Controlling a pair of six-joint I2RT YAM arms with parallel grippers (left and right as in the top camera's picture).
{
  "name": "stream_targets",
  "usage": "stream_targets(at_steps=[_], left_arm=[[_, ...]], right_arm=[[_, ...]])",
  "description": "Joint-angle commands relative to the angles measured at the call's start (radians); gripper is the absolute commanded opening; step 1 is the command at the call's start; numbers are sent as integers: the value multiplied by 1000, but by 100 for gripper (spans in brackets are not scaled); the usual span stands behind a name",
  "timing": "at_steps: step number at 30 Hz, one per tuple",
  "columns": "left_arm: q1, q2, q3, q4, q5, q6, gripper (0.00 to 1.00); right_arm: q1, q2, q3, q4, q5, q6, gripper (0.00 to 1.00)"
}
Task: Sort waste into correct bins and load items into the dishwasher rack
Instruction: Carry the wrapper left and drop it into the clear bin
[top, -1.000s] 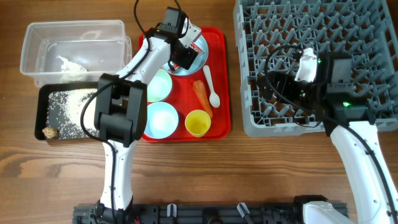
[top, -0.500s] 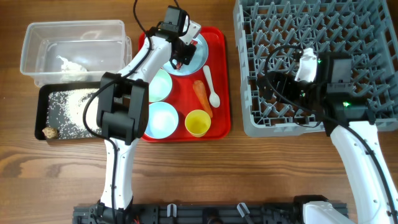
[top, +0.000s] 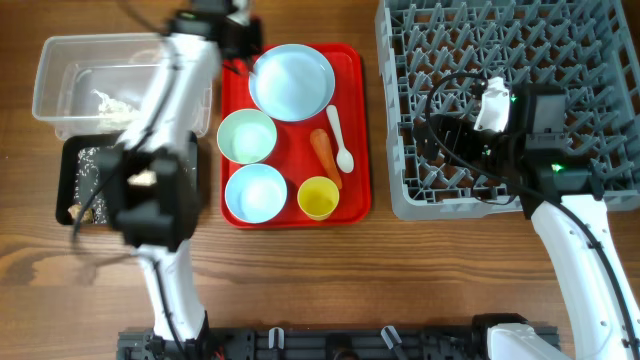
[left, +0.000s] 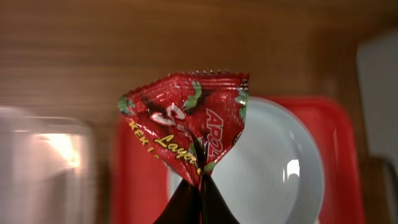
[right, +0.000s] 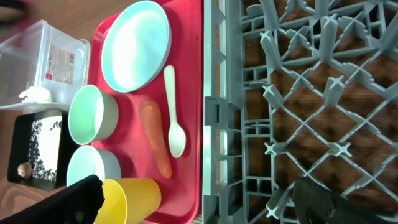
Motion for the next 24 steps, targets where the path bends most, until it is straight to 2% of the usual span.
stream_targets(at_steps=[1,5,9,10,11,12,13,14,15,24], left_arm=[[107,-95,32,-54,-132,-82,4],[203,-60,31,-158,-204,-138,4],[267,10,31,-196,-203,-191,5],[276,28,31,-205,-198,-195,10],[282,48,31,-211,-192,-194,20],[285,63,31,-215,-183,-194,41],[285,76,31,-217,-180,-194,56],[284,87,31,-219,-180,-194,95],[283,98,31,-219,-180,-193,100],[273,16,32,-211,-177,-182,100]], right_arm=[[3,11,8,2,7,6,100],[3,11,8,15,7,6,100],[3,11,8,24,7,6,100],[3,11,8,25,7,6,100],[3,11,8,25,7,6,100],[3,11,8,26,7,6,100],[3,11,8,26,8,6,100],[3,11,8,27,8,5,100],[3,11,8,29,8,5,100],[3,11,8,33,7,6,99]])
